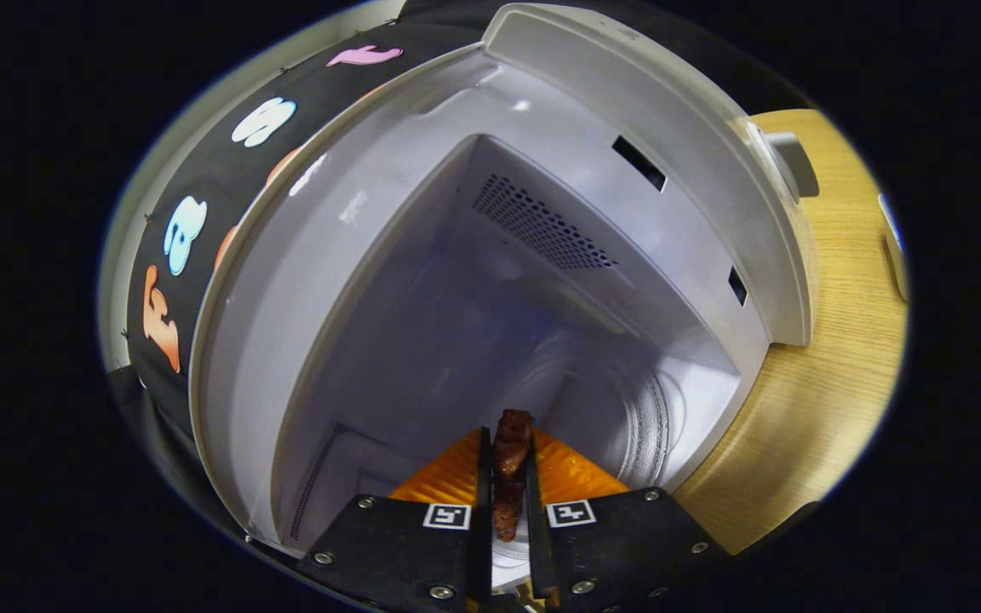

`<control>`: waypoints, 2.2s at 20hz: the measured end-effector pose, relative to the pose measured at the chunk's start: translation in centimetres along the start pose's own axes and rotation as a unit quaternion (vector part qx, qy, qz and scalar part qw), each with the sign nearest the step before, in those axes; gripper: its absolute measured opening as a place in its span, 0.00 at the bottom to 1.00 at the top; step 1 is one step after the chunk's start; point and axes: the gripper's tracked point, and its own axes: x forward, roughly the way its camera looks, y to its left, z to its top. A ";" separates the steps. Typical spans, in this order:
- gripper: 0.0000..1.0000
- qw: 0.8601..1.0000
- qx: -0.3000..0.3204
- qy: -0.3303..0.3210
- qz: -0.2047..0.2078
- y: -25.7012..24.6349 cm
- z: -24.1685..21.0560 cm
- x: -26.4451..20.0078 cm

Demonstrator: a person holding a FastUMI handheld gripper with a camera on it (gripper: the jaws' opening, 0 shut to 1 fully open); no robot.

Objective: Open the microwave, put the food inside, and close the microwave door.

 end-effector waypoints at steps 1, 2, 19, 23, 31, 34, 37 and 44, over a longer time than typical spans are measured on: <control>0.26 1.000 -0.019 0.010 -0.009 -0.6 -0.5 -0.2; 0.32 0.999 -0.041 0.017 -0.015 -1.1 -0.7 -0.5; 0.98 0.949 -0.279 0.136 -0.049 -2.7 -0.3 -3.6; 0.99 0.935 -0.305 0.176 -0.035 -1.7 -2.5 -3.6; 0.99 0.908 -0.331 0.250 -0.061 -4.0 -3.1 -6.7; 0.99 0.911 -0.335 0.237 -0.049 -3.4 -2.3 -7.4; 0.99 0.911 -0.350 0.216 -0.032 -2.5 -1.2 -9.2; 0.99 0.917 -0.361 0.170 -0.008 -2.5 -0.5 -17.4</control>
